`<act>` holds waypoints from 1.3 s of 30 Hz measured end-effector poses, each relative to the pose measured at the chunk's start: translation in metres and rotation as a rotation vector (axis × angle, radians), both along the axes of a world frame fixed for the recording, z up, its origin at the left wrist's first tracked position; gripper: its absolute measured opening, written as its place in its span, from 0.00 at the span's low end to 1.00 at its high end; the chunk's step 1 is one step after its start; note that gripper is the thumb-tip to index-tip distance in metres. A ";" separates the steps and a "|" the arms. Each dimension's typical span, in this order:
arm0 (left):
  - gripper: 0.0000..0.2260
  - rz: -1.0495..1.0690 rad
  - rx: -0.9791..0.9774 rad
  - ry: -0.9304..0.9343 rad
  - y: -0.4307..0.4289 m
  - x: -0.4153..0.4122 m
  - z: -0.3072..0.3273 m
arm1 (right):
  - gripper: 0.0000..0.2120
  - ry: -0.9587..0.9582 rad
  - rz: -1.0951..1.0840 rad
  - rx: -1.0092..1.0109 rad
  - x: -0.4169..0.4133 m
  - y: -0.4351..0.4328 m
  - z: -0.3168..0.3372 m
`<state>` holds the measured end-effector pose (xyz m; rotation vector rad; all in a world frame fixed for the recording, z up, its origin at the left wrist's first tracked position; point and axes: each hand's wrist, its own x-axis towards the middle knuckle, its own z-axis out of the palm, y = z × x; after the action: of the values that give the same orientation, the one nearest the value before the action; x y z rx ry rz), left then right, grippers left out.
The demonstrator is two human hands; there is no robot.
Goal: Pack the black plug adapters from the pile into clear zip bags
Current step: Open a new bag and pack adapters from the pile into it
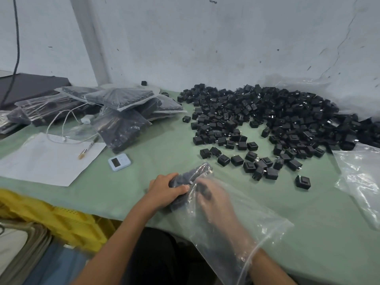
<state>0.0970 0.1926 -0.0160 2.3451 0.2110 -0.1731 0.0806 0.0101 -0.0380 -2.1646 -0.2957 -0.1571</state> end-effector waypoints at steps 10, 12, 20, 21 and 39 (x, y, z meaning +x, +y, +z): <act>0.27 -0.008 -0.011 -0.006 0.000 -0.001 -0.001 | 0.12 0.021 -0.022 0.050 0.002 -0.003 -0.003; 0.27 -0.007 -0.017 -0.011 0.001 -0.001 -0.002 | 0.14 0.013 -0.021 0.010 -0.001 -0.003 -0.004; 0.28 -0.025 -0.006 -0.007 0.002 0.003 -0.003 | 0.14 0.024 0.009 0.107 -0.007 -0.008 0.003; 0.28 -0.033 -0.007 -0.001 0.003 0.003 -0.003 | 0.14 0.007 0.016 0.080 -0.006 -0.007 0.003; 0.22 0.009 0.195 -0.113 -0.014 0.014 -0.001 | 0.12 -0.043 -0.025 -0.059 0.003 -0.001 -0.012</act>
<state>0.1115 0.1788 -0.0168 2.5385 0.1899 -0.0151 0.0835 0.0087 -0.0499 -2.2259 -0.3010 -0.2113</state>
